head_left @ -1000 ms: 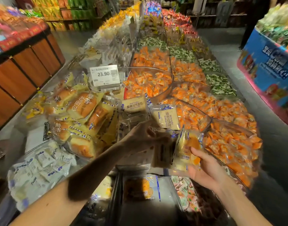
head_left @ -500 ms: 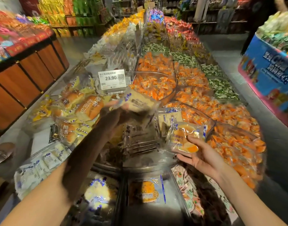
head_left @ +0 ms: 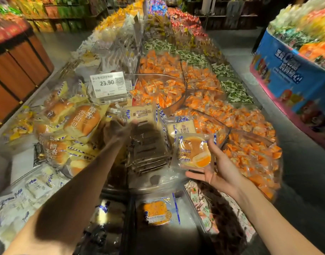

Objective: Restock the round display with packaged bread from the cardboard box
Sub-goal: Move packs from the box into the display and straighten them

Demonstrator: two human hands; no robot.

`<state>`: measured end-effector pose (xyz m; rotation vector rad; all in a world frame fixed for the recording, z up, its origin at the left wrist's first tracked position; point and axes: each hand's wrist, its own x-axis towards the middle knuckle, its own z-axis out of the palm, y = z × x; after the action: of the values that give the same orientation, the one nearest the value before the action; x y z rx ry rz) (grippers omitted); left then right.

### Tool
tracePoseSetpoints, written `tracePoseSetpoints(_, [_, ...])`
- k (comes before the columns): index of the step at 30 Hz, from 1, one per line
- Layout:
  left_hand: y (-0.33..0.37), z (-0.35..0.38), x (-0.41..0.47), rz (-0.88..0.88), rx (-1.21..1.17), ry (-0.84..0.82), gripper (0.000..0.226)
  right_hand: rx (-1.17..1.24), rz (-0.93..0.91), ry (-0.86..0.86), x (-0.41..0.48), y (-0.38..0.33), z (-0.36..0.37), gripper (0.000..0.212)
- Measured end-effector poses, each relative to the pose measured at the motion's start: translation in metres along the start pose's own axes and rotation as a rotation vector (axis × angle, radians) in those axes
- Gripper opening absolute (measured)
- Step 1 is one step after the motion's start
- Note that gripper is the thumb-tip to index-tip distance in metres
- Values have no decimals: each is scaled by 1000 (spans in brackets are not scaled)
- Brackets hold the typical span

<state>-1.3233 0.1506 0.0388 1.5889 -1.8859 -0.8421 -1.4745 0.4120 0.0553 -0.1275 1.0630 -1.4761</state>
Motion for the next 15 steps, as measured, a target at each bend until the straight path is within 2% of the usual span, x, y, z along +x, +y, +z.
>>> tracePoseSetpoints(5, [-4, -5, 3, 57, 51, -9, 45, -3, 1, 22, -1, 7, 8, 54])
tracePoseSetpoints(6, [-9, -6, 5, 81, 76, -8, 52, -9, 4, 28, -3, 8, 11, 55])
tracePoseSetpoints(8, [-17, -9, 3, 186, 104, 72, 88, -14, 4, 33, -4, 13, 16, 54])
tracePoseSetpoints(9, [-20, -9, 1, 270, 79, 116, 92, -15, -3, 32, -5, 17, 18, 53])
tracePoseSetpoints(10, [-22, -12, -4, 363, 40, 146, 88, -23, -13, 39, -6, 20, 22, 51])
tracePoseSetpoints(12, [-18, -26, -30, 455, -108, 99, 71, -23, -36, 56, -6, 29, 32, 48])
tracePoseSetpoints(15, [-27, -50, -76, 473, -266, -14, 45, -53, -51, 55, -6, 49, 55, 47])
